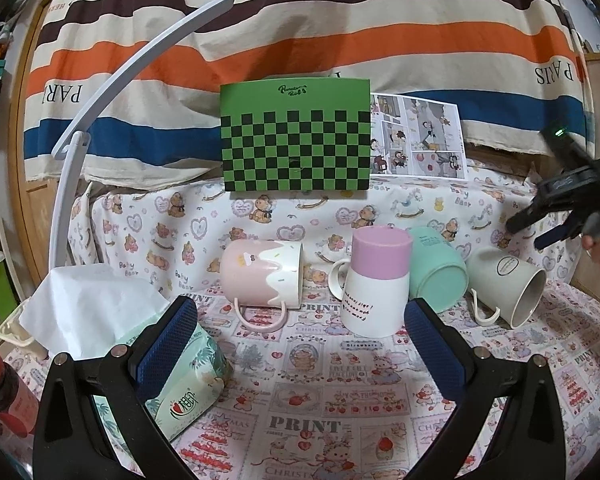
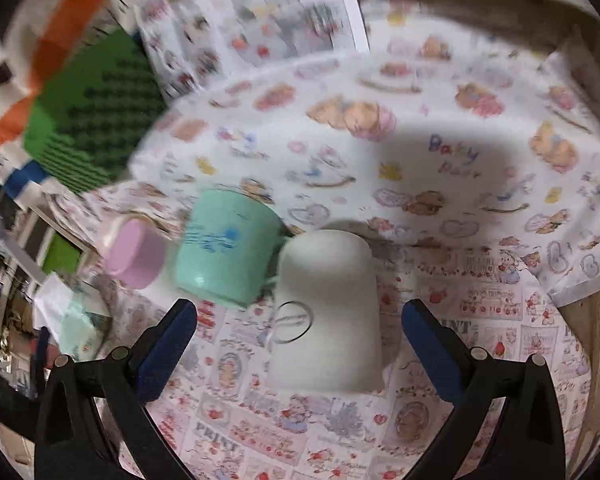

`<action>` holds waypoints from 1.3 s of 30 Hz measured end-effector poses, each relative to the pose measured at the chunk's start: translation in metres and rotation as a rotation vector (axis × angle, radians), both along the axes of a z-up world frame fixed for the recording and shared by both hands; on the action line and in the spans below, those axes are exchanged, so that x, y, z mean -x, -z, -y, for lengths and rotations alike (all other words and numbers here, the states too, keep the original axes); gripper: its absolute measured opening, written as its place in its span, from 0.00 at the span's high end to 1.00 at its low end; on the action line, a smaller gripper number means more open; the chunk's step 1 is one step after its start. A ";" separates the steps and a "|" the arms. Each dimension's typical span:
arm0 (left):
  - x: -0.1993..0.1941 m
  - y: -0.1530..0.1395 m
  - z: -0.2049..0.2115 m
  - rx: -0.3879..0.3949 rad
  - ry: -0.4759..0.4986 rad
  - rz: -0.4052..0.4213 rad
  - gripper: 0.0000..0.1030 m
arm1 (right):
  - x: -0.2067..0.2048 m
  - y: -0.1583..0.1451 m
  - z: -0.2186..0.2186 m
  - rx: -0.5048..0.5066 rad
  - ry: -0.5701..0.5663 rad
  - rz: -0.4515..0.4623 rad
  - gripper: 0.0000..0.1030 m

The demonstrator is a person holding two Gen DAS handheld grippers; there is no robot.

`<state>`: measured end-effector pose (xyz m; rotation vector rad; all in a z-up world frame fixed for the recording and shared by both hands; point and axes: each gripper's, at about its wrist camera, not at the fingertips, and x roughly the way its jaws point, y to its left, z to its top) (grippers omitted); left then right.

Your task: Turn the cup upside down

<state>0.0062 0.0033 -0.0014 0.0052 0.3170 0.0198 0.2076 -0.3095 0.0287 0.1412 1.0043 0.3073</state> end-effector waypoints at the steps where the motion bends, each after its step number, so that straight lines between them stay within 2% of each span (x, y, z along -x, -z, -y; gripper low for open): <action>1: 0.000 0.000 0.001 0.001 -0.002 -0.002 0.00 | -0.006 0.004 -0.005 0.045 -0.007 -0.020 0.00; 6: 0.000 0.000 0.000 0.001 -0.004 -0.003 0.00 | -0.029 0.027 -0.029 0.321 -0.004 -0.103 0.05; 9: -0.003 0.001 0.000 -0.006 0.002 -0.011 0.00 | -0.034 0.035 -0.039 0.300 -0.039 -0.117 0.07; 11: -0.004 0.001 0.001 -0.009 0.002 -0.015 0.00 | -0.037 0.041 -0.048 0.336 -0.047 -0.126 0.07; 16: -0.005 0.002 0.001 -0.011 -0.002 -0.016 0.00 | -0.044 0.057 -0.062 0.396 -0.037 -0.190 0.22; 17: -0.005 0.002 0.002 -0.012 -0.001 -0.018 0.00 | -0.046 0.060 -0.061 0.394 -0.038 -0.189 0.22; 22: -0.006 0.003 0.002 -0.014 -0.004 -0.020 0.00 | -0.045 0.060 -0.053 0.333 -0.008 -0.198 0.22; 27: -0.006 0.003 0.002 -0.022 -0.020 -0.018 0.00 | -0.035 0.041 -0.023 0.114 0.101 -0.199 0.22; 29: -0.008 0.004 0.001 -0.025 -0.030 -0.029 0.00 | -0.023 0.028 -0.017 0.031 0.119 -0.186 0.22; 32: -0.008 0.004 -0.001 -0.017 -0.033 -0.032 0.00 | -0.001 0.012 -0.015 -0.041 0.126 -0.166 0.22; 36: -0.004 0.003 -0.003 -0.009 -0.044 -0.016 0.00 | 0.035 0.000 -0.027 -0.136 0.137 -0.139 0.22; 39: -0.002 0.002 -0.002 -0.018 -0.047 -0.005 0.00 | 0.059 0.003 -0.036 -0.175 0.159 -0.104 0.22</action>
